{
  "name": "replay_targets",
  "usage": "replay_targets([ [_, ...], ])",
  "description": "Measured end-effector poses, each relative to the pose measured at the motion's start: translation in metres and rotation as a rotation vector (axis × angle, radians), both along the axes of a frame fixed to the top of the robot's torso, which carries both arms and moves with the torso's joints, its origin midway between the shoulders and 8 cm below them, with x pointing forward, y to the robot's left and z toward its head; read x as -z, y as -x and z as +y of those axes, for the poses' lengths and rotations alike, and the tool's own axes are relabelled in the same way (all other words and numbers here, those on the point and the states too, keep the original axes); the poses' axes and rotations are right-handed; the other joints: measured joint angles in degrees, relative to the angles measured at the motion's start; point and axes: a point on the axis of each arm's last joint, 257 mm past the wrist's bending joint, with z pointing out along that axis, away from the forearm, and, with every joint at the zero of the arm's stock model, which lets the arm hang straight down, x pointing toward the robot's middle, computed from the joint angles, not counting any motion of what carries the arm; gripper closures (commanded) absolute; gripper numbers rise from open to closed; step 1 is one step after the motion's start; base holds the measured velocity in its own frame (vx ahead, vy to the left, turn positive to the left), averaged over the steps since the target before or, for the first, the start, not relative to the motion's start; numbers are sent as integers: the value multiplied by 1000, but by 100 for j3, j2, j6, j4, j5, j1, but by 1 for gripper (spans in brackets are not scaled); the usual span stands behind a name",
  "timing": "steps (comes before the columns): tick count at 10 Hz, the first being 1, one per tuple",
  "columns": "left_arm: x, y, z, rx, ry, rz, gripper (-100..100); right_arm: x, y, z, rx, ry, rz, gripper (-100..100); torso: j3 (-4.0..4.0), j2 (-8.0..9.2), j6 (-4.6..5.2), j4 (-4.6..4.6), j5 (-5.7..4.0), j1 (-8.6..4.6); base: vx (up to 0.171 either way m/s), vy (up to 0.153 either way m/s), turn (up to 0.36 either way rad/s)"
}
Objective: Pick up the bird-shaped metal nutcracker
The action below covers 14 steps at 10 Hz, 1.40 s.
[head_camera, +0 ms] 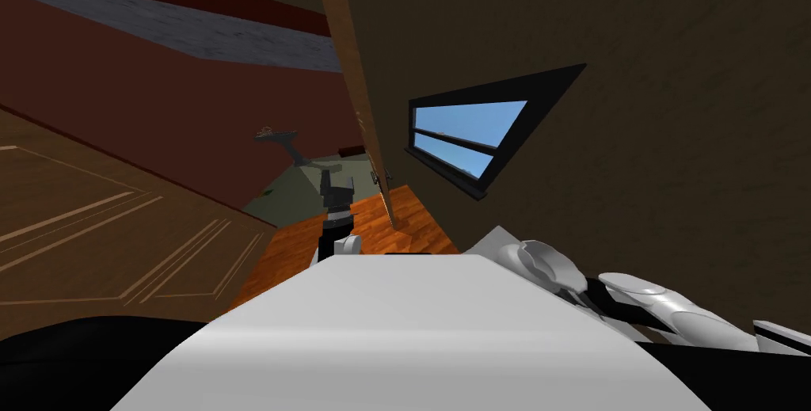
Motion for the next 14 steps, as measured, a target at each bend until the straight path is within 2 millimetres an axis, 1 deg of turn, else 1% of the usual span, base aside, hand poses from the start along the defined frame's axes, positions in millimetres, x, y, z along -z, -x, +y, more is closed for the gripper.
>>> replay_targets([
  [1, 0, 0, 0, 0, 0, 0, 0, 9, 12, -2, 24, -3, 18, -100, 2, 6, -16, 0, -21, -5, -79, -11, 209],
  [2, 0, 0, 0, 0, 0, 0, 0, 6, 17, -8, 43, 9, 20, -100, 1, 3, -9, 0, -31, -25, -32, -7, -26],
  [3, 0, 0, 0, 0, 0, 0, 0, 3, 17, -15, 69, 24, 9, -100, -5, -8, -6, -3, -33, -31, -3, -3, -34],
  [4, 0, 0, 0, 0, 0, 0, 0, 1, 20, -16, 81, 24, 4, -100, -11, -18, -8, -5, -34, -31, 7, -2, -4],
  [5, 0, 0, 0, 0, 0, 0, 0, 1, 17, -8, 73, 12, -2, -100, -16, -26, -10, -7, -34, -30, -66, 3, 378],
  [6, 0, 0, 0, 0, 0, 0, 0, 6, 29, -1, 83, 0, 12, -100, -7, -9, -18, -4, -35, -29, -82, -6, 252],
  [7, 0, 0, 0, 0, 0, 0, 0, 7, 34, 0, 97, -5, 13, -100, -2, -2, -10, -2, -34, -32, -35, -11, -28],
  [8, 0, 0, 0, 0, 0, 0, 0, 6, 30, -2, 110, -3, 0, -100, -6, -10, -6, -3, -35, -35, -62, -3, 325],
  [9, 0, 0, 0, 0, 0, 0, 0, 11, 43, -1, 129, -5, 15, -100, -4, -5, -16, -3, -36, -33, -69, -7, 194],
  [10, 0, 0, 0, 0, 0, 0, 0, 11, 50, -1, 144, -6, 19, -100, -2, -2, -8, -2, -34, -34, -36, -4, -12],
  [11, 0, 0, 0, 0, 0, 0, 0, 8, 50, -4, 162, 0, 7, -100, -6, -9, -6, -3, -34, -34, -70, 8, 281],
  [12, 0, 0, 0, 0, 0, 0, 0, 11, 59, -5, 183, 2, 21, -100, -3, -4, -15, -2, -35, -31, -75, 3, 253],
  [13, 0, 0, 0, 0, 0, 0, 0, 11, 65, -4, 198, 1, 23, -100, -2, -1, -9, -1, -34, -31, -38, -3, 28],
  [14, 0, 0, 0, 0, 0, 0, 0, 9, 68, -8, 218, 9, 15, -100, -5, -8, -5, -3, -34, -34, -11, -4, -31],
])
